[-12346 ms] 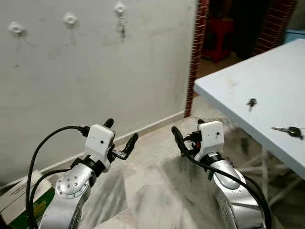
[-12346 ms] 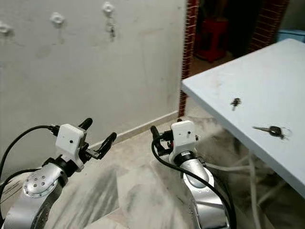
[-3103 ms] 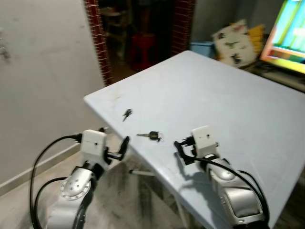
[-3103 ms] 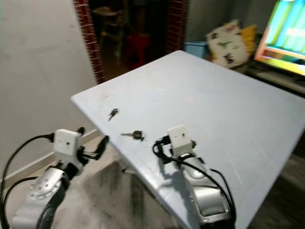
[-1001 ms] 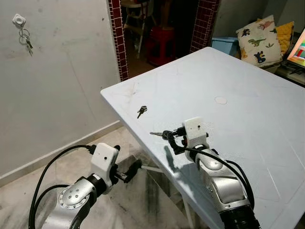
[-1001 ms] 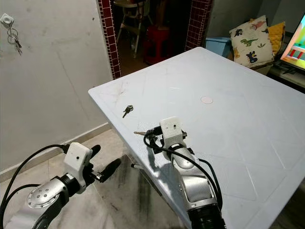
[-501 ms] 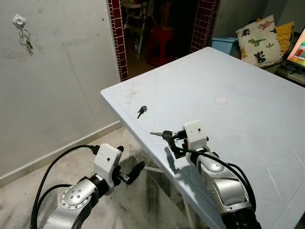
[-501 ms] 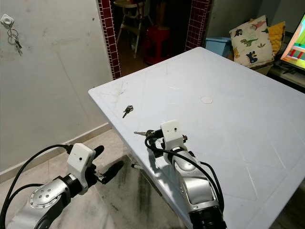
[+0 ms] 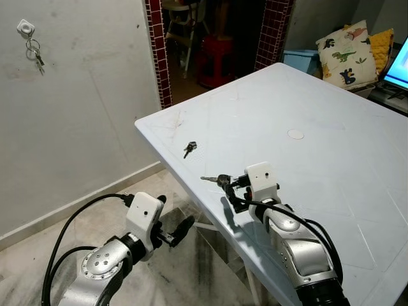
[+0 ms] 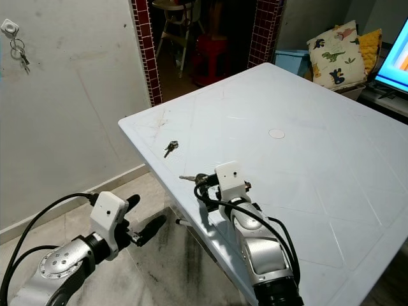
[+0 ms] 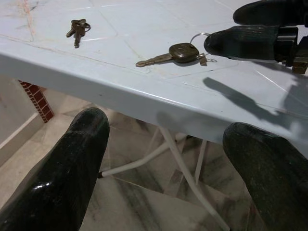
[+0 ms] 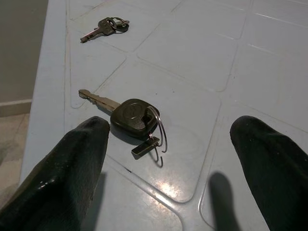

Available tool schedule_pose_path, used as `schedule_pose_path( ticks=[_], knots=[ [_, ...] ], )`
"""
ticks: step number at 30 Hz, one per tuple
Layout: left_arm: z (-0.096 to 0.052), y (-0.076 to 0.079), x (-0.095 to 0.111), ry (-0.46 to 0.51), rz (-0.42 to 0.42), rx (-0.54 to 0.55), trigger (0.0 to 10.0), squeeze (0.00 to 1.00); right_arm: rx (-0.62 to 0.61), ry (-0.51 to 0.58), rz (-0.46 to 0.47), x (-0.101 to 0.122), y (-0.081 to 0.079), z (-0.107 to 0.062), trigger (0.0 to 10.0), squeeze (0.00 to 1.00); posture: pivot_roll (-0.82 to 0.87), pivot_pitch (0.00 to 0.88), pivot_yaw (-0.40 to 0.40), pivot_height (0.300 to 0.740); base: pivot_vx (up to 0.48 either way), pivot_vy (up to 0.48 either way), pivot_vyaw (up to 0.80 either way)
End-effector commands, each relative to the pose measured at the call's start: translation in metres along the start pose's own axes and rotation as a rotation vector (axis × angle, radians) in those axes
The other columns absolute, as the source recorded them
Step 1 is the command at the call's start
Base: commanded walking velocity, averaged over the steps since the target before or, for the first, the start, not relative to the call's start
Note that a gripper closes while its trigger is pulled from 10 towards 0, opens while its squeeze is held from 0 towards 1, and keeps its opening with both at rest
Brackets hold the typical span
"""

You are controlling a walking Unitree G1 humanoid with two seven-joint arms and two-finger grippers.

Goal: Hang keys on a hook

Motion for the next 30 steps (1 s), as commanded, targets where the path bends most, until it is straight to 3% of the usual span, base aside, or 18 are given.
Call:
schedule_pose_path(
  ticks=[1,30],
  knots=[
    [-0.0004,-0.0027,0.0019,0.001,0.024,0.011,10.0,0.00,0.008,0.016,-0.006,0.0043,-0.0016,-0.0011,10.0,0.00,0.10,0.000,0.029,0.740,0.000,0.000,0.00],
    [-0.0004,-0.0027,0.0019,0.001,0.024,0.011,10.0,0.00,0.008,0.016,-0.006,0.0043,-0.0016,-0.0011,10.0,0.00,0.10,0.000,0.029,0.740,0.000,0.000,0.00]
  ],
)
Point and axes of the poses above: a point about 5 cm out from each wrist's last joint towards the gripper, its own z axis pointing out of the wrist towards the gripper, its own x axis along the axis of the wrist's last joint, y = z × x, the point moved 2 cm from there along z, pointing out of the wrist towards the gripper, and after that the axes turned 7 degrees about -z, right-handed, at the moved point
